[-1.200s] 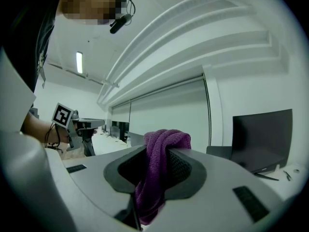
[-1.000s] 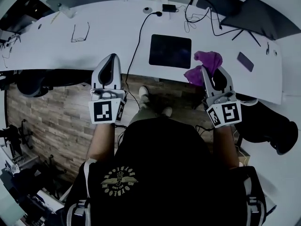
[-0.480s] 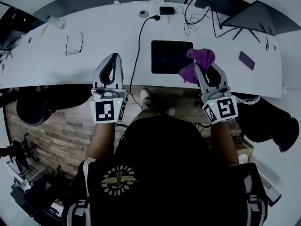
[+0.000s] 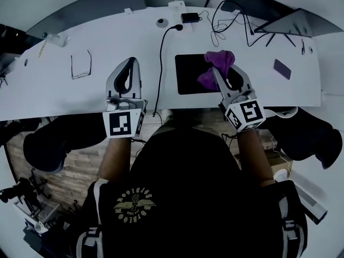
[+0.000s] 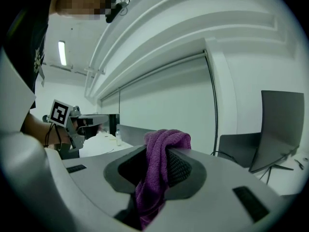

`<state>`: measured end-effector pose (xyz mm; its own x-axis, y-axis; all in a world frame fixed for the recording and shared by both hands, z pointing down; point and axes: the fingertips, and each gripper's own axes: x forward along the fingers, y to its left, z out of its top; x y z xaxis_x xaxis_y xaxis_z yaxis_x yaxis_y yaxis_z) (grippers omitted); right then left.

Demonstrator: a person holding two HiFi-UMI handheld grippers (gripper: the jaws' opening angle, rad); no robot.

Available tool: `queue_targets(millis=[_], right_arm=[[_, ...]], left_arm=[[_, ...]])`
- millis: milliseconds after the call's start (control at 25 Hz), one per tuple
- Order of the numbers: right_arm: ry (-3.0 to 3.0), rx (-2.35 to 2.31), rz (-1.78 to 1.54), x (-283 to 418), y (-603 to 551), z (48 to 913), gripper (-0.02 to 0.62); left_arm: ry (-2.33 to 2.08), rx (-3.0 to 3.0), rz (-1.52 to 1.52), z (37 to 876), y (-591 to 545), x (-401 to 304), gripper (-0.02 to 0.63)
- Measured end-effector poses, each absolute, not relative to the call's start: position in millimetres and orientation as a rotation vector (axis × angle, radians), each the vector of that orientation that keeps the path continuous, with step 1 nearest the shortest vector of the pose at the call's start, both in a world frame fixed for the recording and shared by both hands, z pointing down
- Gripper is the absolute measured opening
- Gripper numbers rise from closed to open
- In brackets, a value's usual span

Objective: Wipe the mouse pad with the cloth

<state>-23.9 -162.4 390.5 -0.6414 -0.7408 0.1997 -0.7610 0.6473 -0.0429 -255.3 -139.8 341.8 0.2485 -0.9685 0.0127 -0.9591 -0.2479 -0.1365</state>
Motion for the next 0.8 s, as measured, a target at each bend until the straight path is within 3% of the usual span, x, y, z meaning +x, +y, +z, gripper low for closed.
queue_targets(millis=[800], right_arm=[[-2.63, 1.139, 0.503, -92.9, -235.5, 492.7, 0.097]], left_arm=[[1.834, -2.457, -0.147, 358.6, -167.8, -274.9, 0.002]])
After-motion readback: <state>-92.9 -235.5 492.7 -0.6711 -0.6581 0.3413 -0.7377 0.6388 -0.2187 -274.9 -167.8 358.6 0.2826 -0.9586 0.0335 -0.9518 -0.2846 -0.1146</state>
